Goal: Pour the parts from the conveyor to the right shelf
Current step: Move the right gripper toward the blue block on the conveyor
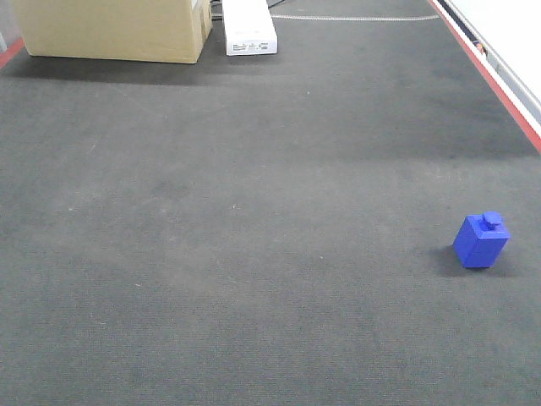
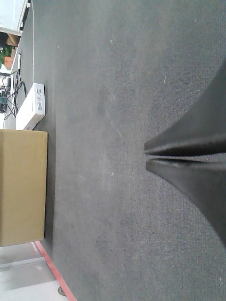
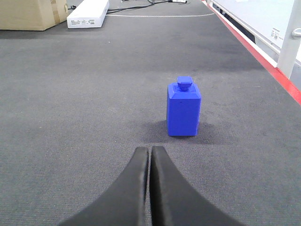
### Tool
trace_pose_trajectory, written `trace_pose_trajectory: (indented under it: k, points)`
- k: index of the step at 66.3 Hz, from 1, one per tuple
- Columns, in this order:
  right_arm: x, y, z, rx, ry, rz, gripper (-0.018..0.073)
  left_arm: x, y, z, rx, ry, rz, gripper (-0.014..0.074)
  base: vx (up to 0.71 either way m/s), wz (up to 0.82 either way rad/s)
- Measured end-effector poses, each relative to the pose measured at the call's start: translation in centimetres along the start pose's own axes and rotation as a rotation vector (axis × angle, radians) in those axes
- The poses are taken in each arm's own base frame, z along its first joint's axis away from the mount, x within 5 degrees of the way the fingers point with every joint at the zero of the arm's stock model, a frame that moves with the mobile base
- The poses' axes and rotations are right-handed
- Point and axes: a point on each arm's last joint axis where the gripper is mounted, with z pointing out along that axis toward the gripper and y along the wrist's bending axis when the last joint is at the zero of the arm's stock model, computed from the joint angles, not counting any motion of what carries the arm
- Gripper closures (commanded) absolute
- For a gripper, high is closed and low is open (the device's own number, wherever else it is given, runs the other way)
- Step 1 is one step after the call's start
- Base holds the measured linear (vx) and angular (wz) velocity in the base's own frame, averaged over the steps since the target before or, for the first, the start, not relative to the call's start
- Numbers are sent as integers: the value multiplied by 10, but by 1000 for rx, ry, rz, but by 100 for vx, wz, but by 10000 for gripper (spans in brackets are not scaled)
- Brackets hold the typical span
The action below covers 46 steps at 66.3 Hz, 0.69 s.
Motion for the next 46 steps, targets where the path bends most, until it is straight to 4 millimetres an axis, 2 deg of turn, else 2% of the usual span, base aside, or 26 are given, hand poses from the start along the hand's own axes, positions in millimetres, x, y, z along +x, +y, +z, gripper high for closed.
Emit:
trace_pose_trajectory:
  k: [14, 25, 31, 41, 46]
  points:
    - [-1, 0, 0, 2, -6, -16, 564, 0, 0, 0, 0, 0, 0, 603, 0, 0]
    - [-9, 0, 0, 3, -96, -25, 564, 0, 0, 0, 0, 0, 0, 603, 0, 0]
    - [-17, 0, -2, 3, -192, -26, 564, 0, 0, 0, 0, 0, 0, 603, 0, 0]
    - [-43, 0, -11, 4, -489, -17, 564, 0, 0, 0, 0, 0, 0, 603, 0, 0]
    - [-50, 0, -14, 4, -552, -12, 564, 0, 0, 0, 0, 0, 0, 603, 0, 0]
